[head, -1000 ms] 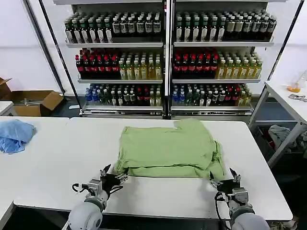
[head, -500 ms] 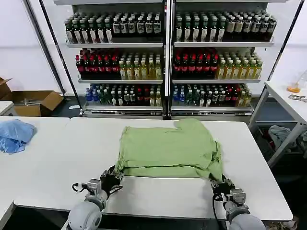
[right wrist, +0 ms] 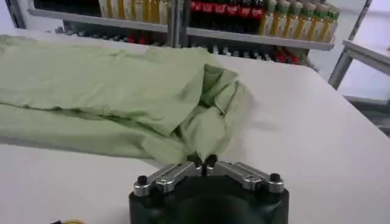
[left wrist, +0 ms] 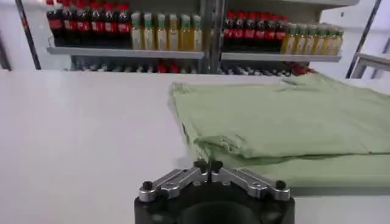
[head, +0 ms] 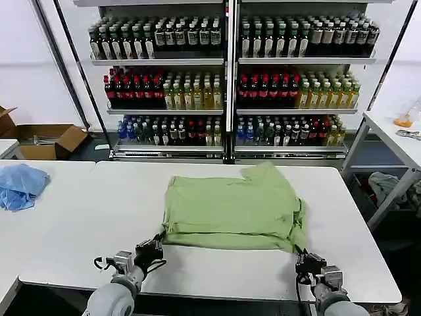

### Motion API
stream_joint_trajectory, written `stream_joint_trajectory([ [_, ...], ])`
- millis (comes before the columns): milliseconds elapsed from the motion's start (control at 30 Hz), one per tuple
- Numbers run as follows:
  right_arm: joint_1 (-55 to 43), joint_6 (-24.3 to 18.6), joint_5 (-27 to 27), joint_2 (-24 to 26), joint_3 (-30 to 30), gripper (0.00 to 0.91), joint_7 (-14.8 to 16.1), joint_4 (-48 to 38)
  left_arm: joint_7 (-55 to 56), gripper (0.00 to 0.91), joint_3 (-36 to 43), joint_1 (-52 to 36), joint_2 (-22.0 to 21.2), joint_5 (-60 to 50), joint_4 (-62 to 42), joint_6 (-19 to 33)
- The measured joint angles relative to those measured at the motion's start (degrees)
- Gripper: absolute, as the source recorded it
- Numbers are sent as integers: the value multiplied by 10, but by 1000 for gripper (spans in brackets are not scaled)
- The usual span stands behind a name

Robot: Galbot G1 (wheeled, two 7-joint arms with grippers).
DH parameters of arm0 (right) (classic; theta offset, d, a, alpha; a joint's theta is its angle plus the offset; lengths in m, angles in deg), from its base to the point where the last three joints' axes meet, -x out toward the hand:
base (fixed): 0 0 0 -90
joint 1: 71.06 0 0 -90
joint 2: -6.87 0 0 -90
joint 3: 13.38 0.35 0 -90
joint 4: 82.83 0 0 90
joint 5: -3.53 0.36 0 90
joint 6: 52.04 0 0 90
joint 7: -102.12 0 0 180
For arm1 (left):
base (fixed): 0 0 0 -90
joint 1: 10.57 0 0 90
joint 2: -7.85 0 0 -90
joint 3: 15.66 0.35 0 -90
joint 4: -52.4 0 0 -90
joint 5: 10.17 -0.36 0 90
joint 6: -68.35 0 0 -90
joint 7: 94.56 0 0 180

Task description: Fold and organize the clothes.

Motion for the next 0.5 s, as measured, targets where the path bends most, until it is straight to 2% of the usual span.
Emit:
stream_joint_trajectory([
  [500,121,3,-27,29,53,0,13,89,-1,20,-36,110,11,-5,96,-4],
])
